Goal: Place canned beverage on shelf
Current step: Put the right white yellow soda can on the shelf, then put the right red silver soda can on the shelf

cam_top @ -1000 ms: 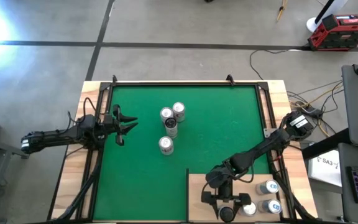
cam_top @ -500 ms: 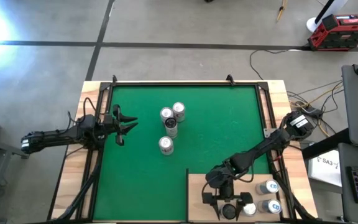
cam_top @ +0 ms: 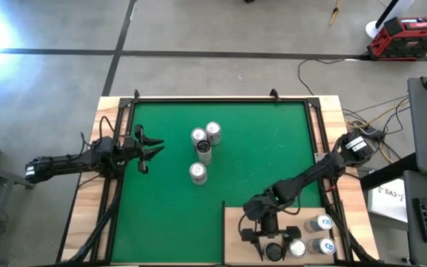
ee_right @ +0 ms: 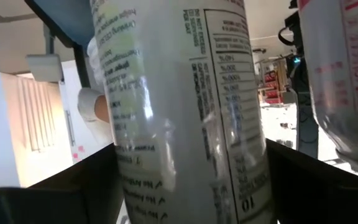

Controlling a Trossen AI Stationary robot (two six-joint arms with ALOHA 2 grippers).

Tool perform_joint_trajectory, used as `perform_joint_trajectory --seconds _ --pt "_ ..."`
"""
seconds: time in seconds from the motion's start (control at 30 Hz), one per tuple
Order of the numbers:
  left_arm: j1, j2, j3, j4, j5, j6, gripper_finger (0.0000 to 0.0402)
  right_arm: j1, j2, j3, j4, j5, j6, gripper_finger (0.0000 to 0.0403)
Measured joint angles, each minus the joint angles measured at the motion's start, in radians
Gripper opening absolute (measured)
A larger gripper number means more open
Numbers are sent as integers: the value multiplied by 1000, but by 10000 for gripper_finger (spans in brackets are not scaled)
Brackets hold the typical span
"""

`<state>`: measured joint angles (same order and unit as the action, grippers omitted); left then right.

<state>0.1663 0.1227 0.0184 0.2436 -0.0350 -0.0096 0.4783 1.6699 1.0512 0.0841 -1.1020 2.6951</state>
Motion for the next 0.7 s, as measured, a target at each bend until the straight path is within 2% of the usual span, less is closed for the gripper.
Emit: perform_joint_trajectory --seconds 0.37,0.7 --pt "0 0 0 0 0 0 88 -77 0 0 -12 -126 -19 309" --pt "0 0 0 0 0 0 88 -175 -8 -3 -147 -245 -160 309"
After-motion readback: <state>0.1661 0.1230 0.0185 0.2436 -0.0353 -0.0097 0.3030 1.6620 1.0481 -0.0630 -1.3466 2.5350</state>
